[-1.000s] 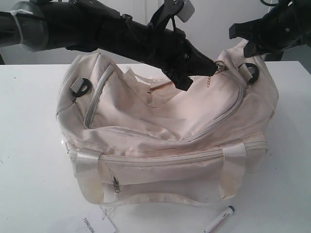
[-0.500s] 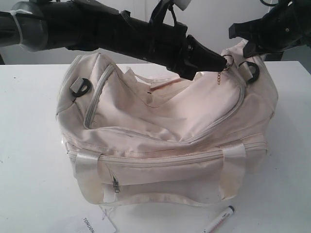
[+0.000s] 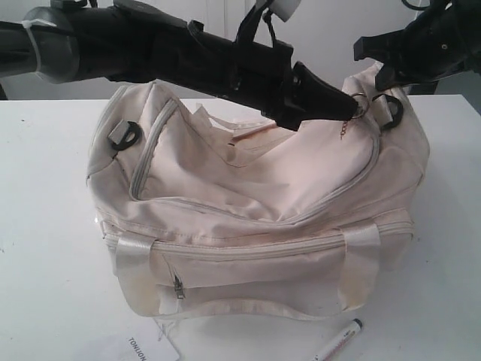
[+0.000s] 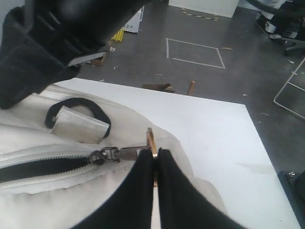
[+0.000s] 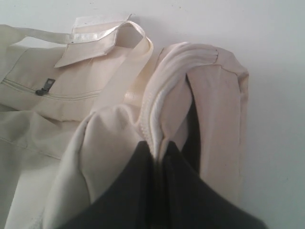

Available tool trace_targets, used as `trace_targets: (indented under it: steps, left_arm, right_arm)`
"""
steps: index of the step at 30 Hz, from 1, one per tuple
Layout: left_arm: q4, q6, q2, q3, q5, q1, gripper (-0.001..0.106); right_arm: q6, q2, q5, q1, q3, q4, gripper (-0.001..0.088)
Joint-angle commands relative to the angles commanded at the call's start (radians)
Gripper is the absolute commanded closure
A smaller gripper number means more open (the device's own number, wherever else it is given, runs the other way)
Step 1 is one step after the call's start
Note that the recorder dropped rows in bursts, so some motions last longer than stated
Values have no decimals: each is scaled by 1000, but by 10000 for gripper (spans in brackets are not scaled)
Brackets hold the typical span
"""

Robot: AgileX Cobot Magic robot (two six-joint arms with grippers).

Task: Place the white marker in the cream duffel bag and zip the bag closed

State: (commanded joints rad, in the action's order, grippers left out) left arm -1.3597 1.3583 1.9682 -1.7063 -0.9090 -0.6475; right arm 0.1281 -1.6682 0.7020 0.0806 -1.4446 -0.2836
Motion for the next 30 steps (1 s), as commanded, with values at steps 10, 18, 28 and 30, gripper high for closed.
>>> trace_targets:
  steps: [10, 18, 28, 30]
  left_arm:
    - [79, -1, 0, 2, -1, -5, 1053]
    - [156, -1, 0, 2, 1, -5, 1053]
    - [137, -198, 0, 2, 235, -47, 1053]
    - [154, -187, -2, 0, 330, -87, 1053]
  right_arm:
    - [0, 0, 0, 0, 0, 0, 868]
    - [0, 0, 2, 0, 0, -4, 868]
    - [0, 0, 2, 0, 0, -4, 868]
    - [0, 0, 8, 0, 0, -4, 868]
